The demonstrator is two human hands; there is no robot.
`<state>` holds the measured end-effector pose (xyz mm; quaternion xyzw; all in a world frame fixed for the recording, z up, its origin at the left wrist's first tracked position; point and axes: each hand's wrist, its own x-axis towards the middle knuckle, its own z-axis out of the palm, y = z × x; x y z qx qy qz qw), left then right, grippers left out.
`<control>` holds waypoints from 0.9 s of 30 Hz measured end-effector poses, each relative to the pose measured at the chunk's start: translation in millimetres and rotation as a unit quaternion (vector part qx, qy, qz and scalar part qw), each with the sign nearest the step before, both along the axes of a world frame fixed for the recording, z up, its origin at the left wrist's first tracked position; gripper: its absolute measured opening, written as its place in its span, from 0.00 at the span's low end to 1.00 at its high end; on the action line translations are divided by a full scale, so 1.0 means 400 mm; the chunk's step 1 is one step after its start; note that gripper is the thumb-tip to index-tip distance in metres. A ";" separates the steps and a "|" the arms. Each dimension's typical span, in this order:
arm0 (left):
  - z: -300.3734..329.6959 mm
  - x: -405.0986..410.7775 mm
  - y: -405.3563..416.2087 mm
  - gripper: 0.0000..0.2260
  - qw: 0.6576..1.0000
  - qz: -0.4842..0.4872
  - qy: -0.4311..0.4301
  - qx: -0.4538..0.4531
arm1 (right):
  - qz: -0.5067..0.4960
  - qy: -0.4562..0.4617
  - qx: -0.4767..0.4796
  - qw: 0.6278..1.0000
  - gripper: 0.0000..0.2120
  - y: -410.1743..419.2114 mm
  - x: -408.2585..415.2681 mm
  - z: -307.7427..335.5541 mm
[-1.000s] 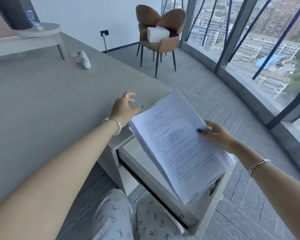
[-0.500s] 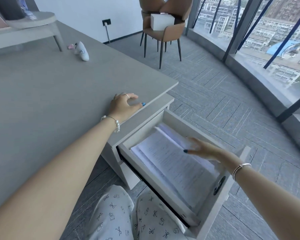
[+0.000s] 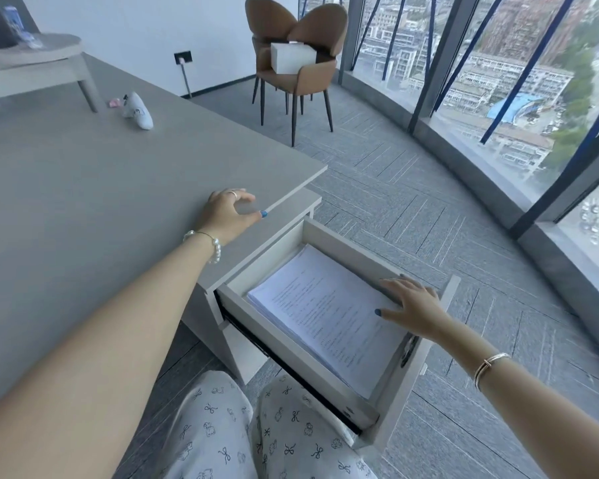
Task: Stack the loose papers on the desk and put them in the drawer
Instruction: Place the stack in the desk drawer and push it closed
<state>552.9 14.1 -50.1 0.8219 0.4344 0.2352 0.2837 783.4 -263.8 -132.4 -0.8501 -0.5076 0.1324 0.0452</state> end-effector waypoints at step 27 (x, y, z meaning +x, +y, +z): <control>-0.009 0.008 0.020 0.18 1.000 0.022 -0.007 -0.015 | -0.027 0.081 0.198 0.976 0.40 0.203 -0.129 -0.040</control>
